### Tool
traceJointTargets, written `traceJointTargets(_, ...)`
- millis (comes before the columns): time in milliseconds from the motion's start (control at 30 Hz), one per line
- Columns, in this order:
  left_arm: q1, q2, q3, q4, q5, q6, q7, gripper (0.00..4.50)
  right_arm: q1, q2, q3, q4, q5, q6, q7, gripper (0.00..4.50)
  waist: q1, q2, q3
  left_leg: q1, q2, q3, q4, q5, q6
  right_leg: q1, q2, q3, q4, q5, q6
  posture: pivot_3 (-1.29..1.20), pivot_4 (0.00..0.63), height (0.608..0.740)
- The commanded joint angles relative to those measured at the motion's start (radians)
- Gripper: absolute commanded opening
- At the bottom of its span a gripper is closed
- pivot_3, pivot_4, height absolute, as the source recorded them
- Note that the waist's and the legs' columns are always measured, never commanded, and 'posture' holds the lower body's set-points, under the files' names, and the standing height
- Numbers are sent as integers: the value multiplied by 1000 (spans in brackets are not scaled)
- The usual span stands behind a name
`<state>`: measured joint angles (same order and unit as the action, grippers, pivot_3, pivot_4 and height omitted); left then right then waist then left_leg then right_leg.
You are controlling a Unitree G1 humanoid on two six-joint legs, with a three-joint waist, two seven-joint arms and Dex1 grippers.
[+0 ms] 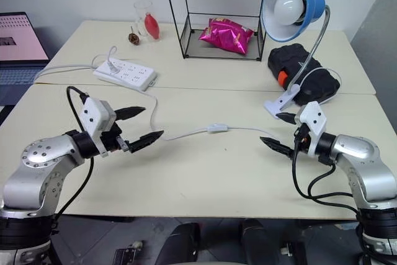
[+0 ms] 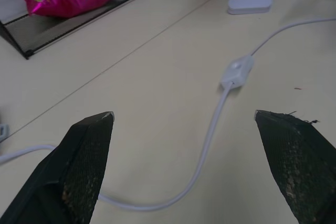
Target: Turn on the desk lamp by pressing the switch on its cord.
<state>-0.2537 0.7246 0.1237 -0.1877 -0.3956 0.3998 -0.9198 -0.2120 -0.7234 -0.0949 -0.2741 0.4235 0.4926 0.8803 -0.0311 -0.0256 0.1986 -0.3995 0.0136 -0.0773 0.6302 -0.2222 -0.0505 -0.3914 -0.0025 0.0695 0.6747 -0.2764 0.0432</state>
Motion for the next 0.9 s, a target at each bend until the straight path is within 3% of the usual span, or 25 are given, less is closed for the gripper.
traceJointTargets(33, -91, -28, -59, 65, -34, 28, -62, 4485, -7, -7, -24, -102, 41, 98, -57, 4500, 0, 0, 0, 0, 0, 0, 0, 0, 0, 0, 0, 0, 0, 0, 0, 0, 150, 740)
traceJointTargets(400, -330, -223, -225, 468, 39, 3, -147, 4485, 67, -13, -38, -279, 70, 203, -138, 4500, -1, 0, 0, -1, -1, -1, 0, 0, 0, -1, 0, 0, -1, 0, 1, 0, 150, 740)
traceJointTargets(600, -440, -314, -251, 675, 69, 14, -163, 4485, 68, -10, -39, -329, 92, 238, -171, 4500, -2, -1, 0, -1, -1, -1, 0, 0, 0, -1, 0, 0, 0, 0, 2, 0, 150, 740)
traceJointTargets(900, -511, -355, -265, 797, 103, 42, -217, 4485, 72, -15, -49, -378, 126, 279, -197, 4500, -3, -1, 0, -1, -1, -1, 0, 0, 0, -1, 1, 0, 0, 0, 2, 0, 150, 740)
